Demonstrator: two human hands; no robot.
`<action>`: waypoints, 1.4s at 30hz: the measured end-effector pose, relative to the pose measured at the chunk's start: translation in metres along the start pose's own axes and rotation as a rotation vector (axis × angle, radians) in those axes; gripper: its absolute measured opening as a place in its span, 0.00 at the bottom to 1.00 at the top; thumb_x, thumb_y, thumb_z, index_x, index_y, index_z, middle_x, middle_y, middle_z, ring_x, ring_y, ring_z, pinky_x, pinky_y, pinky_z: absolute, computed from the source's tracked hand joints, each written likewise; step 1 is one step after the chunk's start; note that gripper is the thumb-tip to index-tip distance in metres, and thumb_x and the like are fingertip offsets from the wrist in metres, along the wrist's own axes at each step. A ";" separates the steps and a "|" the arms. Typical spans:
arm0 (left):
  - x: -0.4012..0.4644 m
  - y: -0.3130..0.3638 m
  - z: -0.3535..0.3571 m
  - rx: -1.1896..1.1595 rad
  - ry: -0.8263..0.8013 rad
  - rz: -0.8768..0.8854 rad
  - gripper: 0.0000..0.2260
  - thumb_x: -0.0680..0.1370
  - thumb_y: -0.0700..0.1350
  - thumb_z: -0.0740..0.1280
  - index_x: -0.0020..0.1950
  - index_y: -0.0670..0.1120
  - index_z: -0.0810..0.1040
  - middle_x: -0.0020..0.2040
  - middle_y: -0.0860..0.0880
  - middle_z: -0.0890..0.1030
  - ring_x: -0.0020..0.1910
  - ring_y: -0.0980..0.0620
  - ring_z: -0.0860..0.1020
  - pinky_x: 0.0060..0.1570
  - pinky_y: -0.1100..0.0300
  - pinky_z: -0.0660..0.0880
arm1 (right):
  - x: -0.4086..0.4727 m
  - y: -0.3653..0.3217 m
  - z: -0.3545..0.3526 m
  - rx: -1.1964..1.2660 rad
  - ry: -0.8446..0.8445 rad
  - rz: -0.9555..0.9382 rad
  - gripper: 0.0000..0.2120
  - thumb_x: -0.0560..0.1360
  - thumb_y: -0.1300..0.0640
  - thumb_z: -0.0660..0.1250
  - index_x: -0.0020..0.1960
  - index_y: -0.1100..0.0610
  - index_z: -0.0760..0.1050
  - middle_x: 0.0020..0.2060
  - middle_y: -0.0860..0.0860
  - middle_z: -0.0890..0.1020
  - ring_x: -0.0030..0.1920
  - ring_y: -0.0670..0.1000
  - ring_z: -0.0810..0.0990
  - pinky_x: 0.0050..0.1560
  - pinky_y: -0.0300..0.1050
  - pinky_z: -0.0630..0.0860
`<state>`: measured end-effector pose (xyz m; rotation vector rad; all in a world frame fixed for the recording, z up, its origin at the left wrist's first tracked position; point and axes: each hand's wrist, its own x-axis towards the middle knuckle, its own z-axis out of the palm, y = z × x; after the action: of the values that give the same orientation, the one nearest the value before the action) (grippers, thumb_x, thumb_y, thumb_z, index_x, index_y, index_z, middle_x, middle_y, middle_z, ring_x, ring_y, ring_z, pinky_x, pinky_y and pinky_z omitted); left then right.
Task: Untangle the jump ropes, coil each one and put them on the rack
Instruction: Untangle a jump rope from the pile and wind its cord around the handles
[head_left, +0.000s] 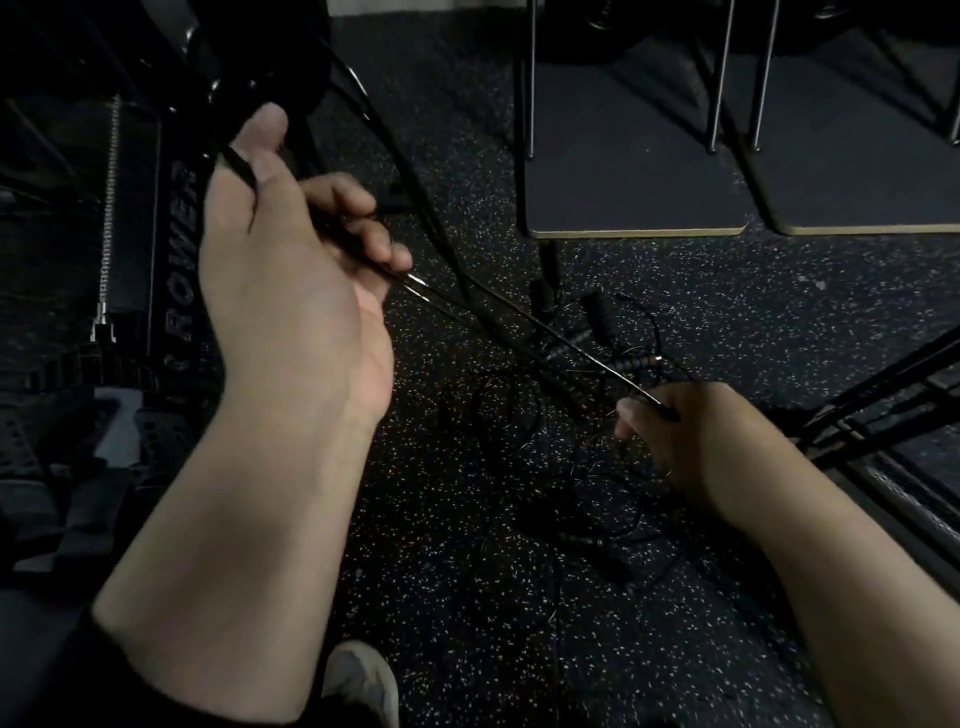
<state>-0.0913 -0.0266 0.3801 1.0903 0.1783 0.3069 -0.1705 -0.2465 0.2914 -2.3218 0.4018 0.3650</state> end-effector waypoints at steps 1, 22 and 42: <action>-0.001 0.000 0.001 -0.012 0.006 -0.014 0.13 0.88 0.46 0.53 0.67 0.48 0.75 0.33 0.51 0.76 0.29 0.55 0.71 0.31 0.60 0.72 | 0.001 0.000 0.001 -0.014 -0.004 -0.011 0.15 0.83 0.46 0.62 0.42 0.49 0.82 0.27 0.53 0.75 0.26 0.51 0.70 0.25 0.42 0.62; -0.025 -0.025 0.015 -0.159 -0.096 -0.468 0.15 0.88 0.50 0.54 0.65 0.45 0.76 0.33 0.48 0.79 0.30 0.50 0.82 0.34 0.57 0.81 | -0.020 -0.027 -0.003 0.459 0.112 -0.295 0.15 0.73 0.37 0.62 0.53 0.42 0.80 0.32 0.37 0.81 0.29 0.37 0.76 0.29 0.30 0.68; -0.040 -0.039 0.017 -0.122 -0.215 -0.535 0.14 0.86 0.54 0.58 0.47 0.47 0.73 0.29 0.50 0.63 0.27 0.51 0.68 0.37 0.51 0.81 | -0.024 -0.038 -0.001 0.623 0.074 -0.255 0.06 0.81 0.48 0.65 0.48 0.45 0.80 0.31 0.53 0.82 0.29 0.53 0.78 0.30 0.52 0.77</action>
<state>-0.1175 -0.0708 0.3530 0.9082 0.2482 -0.2750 -0.1777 -0.2171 0.3246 -1.7474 0.2086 0.0171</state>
